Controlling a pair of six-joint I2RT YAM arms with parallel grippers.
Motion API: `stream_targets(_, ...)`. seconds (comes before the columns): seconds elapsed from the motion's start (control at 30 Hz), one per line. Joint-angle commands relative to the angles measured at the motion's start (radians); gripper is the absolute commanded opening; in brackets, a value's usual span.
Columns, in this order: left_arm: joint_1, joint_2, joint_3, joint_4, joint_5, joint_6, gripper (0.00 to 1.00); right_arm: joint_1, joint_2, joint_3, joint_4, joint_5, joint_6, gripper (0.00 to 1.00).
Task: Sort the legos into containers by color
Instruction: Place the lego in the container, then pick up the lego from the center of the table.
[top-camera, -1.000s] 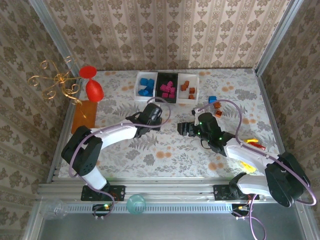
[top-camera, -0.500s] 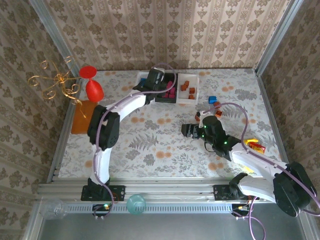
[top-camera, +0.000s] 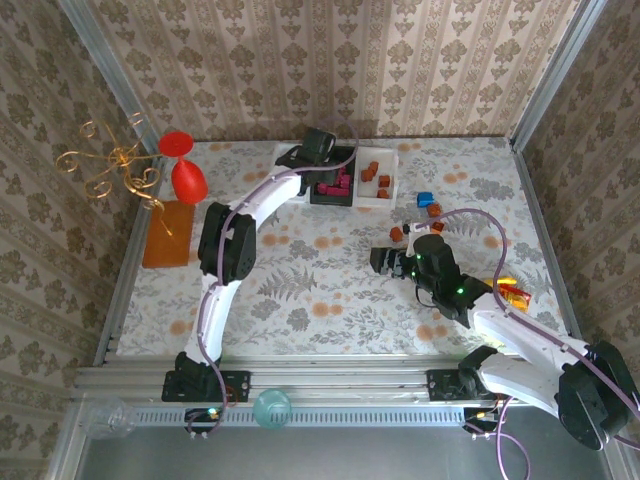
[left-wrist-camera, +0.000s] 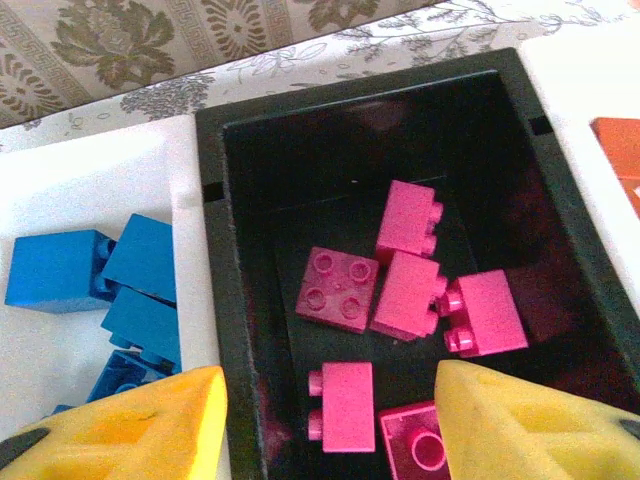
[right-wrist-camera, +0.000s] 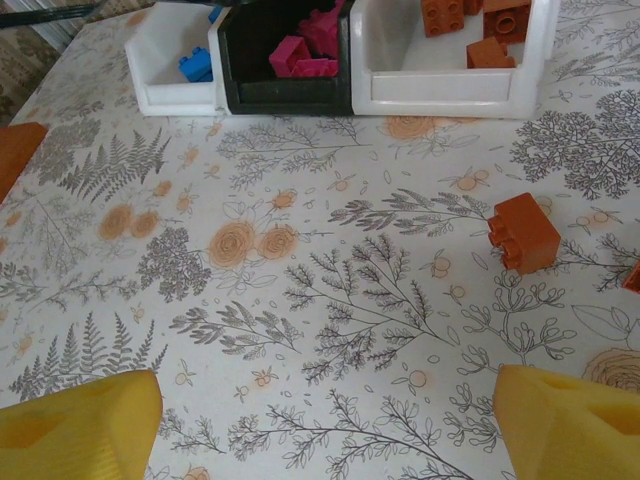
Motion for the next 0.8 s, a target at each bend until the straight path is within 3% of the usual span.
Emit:
stream_targets(0.0,-0.007,-0.134,-0.044,-0.004,0.063,0.006,0.62,-0.006,-0.012,-0.014,-0.022,0.036,0.011,0.88)
stream_targets(0.2,-0.027,-0.401,-0.399,0.189,0.196,-0.041,0.68,-0.047,0.003,0.008,-0.048,0.060,-0.016,0.89)
stream_targets(0.4,-0.022,-0.671,-0.819,0.384,0.287,-0.125,0.71,-0.132,0.139,0.135,-0.152,-0.006,-0.048,0.91)
stream_targets(0.77,-0.033,-0.880,-1.159,0.466,0.373,-0.120,0.72,-0.224,0.562,0.475,-0.278,-0.036,-0.118,0.87)
